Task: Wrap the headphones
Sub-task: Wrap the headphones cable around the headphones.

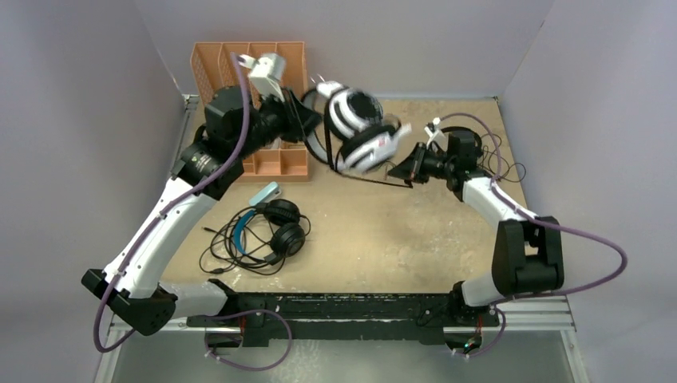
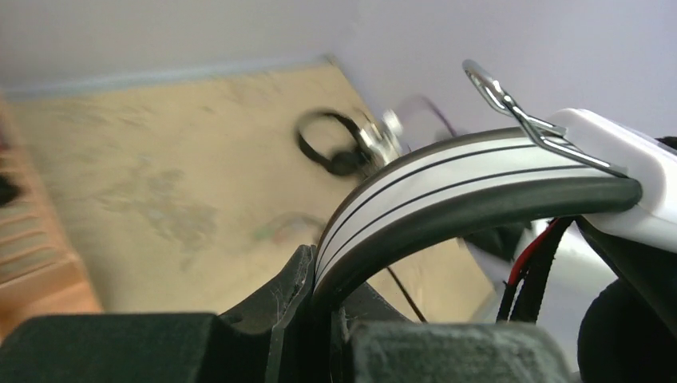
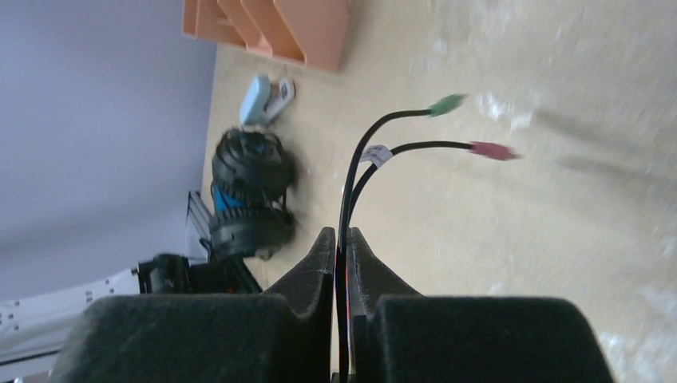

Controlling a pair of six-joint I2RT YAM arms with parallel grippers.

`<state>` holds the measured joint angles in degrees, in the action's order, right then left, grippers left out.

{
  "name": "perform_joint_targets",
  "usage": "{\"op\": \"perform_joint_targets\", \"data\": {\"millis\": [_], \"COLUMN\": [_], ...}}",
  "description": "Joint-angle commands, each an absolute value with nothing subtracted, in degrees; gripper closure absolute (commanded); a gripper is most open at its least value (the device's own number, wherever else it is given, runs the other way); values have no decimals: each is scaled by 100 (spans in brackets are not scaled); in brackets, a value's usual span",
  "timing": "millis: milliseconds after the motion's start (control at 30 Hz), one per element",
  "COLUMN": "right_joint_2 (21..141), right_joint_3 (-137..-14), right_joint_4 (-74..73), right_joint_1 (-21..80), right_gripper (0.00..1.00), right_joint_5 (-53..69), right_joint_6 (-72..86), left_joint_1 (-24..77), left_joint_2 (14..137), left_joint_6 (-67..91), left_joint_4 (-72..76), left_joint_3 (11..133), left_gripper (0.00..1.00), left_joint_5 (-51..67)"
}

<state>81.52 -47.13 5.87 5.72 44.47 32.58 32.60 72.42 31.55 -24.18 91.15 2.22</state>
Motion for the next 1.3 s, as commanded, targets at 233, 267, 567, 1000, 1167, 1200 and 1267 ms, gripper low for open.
{"op": "perform_joint_targets", "data": {"millis": [233,267,567,1000,1167,1200,1267], "right_joint_2": [9273,9235,8747,7965,7777,7668,7463], "right_joint_3": [-7823,-8015,-8802,-8057,-7766,-7611,-7270], "right_joint_4": [1112,1071,1413,2765,2366,2316,2318], "right_joint_1": [-432,-525,-624,-56,887,1072,1421], "right_gripper": [100,100,100,100,100,100,100], "right_joint_5": [4461,4472,4673,4847,4563,4410,4050], "right_joint_6": [3906,3963,4260,5603,5070,4961,4766], "left_joint_1": [5805,5982,6035,4762,4444,4324,4069], "left_joint_2": [7638,7721,8786,9638,9989,10053,10133], "left_joint_6": [633,605,1313,3602,4197,4325,4633], "left_joint_4": [-3922,-3891,-2942,-2648,-3079,-3106,-3034], "left_joint_3": [8385,8246,7646,7825,8541,8689,8916], "left_gripper": [100,100,100,100,100,100,100], "left_joint_5": [-1267,-1770,-3721,-2994,-2979,-2855,-2577]}}
